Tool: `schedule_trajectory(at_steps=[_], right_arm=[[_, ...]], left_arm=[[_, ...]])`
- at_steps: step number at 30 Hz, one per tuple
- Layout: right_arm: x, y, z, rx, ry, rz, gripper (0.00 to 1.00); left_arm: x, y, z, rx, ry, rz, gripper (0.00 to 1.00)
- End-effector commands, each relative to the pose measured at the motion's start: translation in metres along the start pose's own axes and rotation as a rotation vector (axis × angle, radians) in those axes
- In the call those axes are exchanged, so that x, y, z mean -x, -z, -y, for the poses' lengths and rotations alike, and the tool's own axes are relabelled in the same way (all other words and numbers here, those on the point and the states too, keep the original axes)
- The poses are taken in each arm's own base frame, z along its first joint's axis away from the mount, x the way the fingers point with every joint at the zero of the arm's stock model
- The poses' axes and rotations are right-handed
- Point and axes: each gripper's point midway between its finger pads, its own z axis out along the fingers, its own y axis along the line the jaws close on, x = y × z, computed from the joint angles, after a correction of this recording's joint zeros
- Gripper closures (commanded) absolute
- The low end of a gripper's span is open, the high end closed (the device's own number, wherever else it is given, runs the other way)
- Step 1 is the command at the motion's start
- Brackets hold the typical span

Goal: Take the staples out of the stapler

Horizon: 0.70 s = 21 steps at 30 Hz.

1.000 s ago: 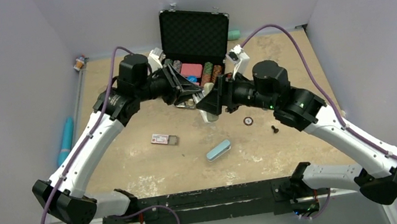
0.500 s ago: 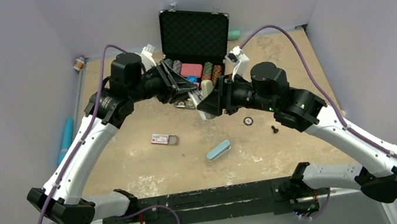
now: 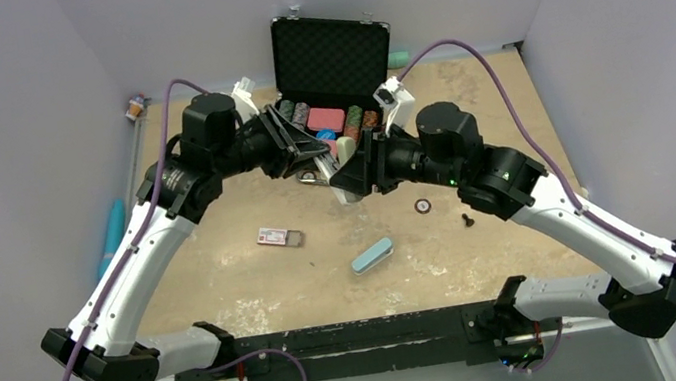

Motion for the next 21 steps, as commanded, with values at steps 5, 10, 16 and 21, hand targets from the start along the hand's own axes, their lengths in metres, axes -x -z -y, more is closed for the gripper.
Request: schedule_trajectory(at_steps=[5,10,16,21], right_arm=[[0.0021,-0.001,-0.0003,-0.02,0.009,-0.005,0.31],[-0.0016,-0.0033,0.0005,-0.021,0.01,-0.018,0.31],[-0.0003,-0.0045,-0.0006,-0.02,0.013,-0.015,0.45],[-0.0021,-0.0062,-0.003,-0.007,0.014,-0.023,0.75]], left_arm=[[0.0007,0.0232,0.0384,-0.128,-0.031,0.023,0.9],[0.0013,0.0254,0.0408,-0.133,-0.035,0.028,0.9],[0.0012,0.0263,0.0423,-0.133,-0.035,0.026,0.9],[0.0011,0.028,0.0432,-0.134,-0.04,0.027,0.9]])
